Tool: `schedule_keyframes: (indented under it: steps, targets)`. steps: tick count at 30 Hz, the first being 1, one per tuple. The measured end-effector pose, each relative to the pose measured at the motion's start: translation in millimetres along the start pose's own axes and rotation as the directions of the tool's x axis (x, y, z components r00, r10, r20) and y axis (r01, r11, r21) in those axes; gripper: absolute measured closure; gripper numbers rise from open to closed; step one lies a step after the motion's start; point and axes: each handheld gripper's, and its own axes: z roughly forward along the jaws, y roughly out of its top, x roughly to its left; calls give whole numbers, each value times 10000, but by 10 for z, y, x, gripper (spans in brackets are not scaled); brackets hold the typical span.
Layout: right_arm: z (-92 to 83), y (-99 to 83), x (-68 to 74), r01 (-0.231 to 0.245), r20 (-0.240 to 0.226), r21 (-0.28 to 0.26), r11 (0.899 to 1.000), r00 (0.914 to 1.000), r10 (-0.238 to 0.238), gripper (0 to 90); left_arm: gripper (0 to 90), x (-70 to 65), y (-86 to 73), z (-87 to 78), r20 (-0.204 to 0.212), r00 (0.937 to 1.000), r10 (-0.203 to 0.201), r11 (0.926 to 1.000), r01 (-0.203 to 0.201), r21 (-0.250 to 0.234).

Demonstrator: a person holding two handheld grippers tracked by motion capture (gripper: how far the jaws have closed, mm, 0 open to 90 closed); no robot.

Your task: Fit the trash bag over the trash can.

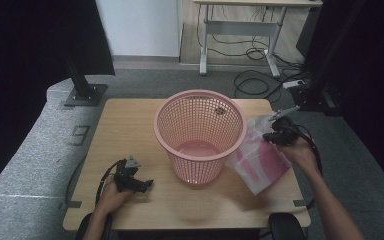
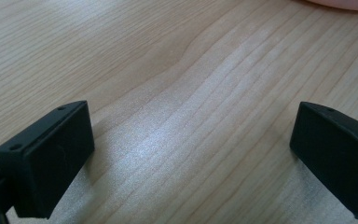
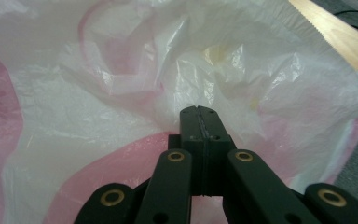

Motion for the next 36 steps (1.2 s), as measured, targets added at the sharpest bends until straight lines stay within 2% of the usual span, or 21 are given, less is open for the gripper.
schedule_keyframes:
  steps: [10, 27, 36]
  targets:
    - [-69, 157, -73, -81, 129, -31, 10000, 9999, 82, 895, 0, 0, 0, 0, -2, 10000, -4, 10000, 4, 2]
    - [-395, 572, 43, 299, 67, -465, 9985, 9995, -296, 895, 0, -1, 3, 0, 16, 10000, 17, 10000, -17, 15]
    - [-581, 723, 63, 258, 160, -723, 9970, 9996, -247, 896, 0, -1, 3, 0, 19, 10000, 19, 10000, -19, 18]
